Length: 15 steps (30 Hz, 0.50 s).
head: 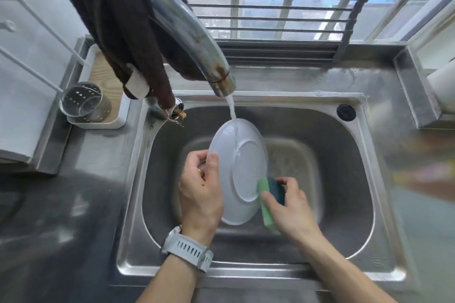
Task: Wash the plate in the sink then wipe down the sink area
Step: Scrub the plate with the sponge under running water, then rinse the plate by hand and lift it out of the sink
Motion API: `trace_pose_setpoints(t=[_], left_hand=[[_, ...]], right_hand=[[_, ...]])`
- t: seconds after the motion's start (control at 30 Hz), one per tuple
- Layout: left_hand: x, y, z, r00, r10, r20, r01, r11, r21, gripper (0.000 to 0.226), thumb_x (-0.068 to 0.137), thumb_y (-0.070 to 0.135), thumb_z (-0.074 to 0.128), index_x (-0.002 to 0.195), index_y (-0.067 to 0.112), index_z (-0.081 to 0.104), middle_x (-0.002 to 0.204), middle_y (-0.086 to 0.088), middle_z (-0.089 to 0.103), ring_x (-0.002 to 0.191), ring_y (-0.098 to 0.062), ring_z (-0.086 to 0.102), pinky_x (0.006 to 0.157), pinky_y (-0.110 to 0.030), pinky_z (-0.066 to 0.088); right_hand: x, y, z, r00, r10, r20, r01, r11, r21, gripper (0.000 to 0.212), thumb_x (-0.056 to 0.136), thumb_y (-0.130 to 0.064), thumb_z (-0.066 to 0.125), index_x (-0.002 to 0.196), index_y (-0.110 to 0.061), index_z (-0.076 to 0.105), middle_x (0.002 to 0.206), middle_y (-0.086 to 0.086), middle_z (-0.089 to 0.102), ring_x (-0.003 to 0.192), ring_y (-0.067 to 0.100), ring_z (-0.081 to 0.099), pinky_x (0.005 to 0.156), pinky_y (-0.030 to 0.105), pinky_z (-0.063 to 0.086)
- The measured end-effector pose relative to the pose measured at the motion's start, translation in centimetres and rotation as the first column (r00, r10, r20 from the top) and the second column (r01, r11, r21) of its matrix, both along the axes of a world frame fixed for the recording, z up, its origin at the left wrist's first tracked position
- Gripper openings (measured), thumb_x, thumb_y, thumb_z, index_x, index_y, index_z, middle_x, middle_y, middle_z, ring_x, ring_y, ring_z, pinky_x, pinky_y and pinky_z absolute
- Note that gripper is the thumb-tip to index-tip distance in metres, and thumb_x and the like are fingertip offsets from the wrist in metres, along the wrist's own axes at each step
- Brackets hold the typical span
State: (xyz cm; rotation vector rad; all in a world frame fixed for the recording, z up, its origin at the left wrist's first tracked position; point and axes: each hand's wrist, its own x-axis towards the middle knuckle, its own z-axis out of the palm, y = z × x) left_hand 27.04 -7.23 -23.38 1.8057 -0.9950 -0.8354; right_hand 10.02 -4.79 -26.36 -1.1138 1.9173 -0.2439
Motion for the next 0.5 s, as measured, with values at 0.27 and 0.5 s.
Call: trace_pose_setpoints(t=[0.27,0.5], left_hand=[[-1.0,1.5,0.4,0.762,-0.312,0.568,0.5,0.841,-0.209,0.01,0.103,0.021,0.058,0.099,0.014,0.062,0.062,0.007,0.058,0.047,-0.008,0.054,0.041,-0.023,0.044],[0.0,3.0,-0.4,0.468,-0.409,0.783,0.783,0.603,-0.153,0.021,0.093,-0.005,0.06,0.097,0.012,0.072,0.065,0.009,0.04,0.056,-0.009,0.038,0.051,-0.029,0.047]], right_hand=[[-4.6,-9.0,-1.5,0.948,-0.003,-0.32,0.007,1.0,0.012,0.055,0.093,-0.05,0.056,0.137,-0.016,0.053,0.132,0.023,0.052,0.123,0.045,0.05,0.101,0.046,0.043],[-2.1,-6.6,3.5,0.722,-0.433,0.539,0.312,0.9,0.304,0.035,0.095,-0.039,0.064,0.11,-0.008,0.07,0.098,0.015,0.076,0.08,0.028,0.075,0.06,0.032,0.059]])
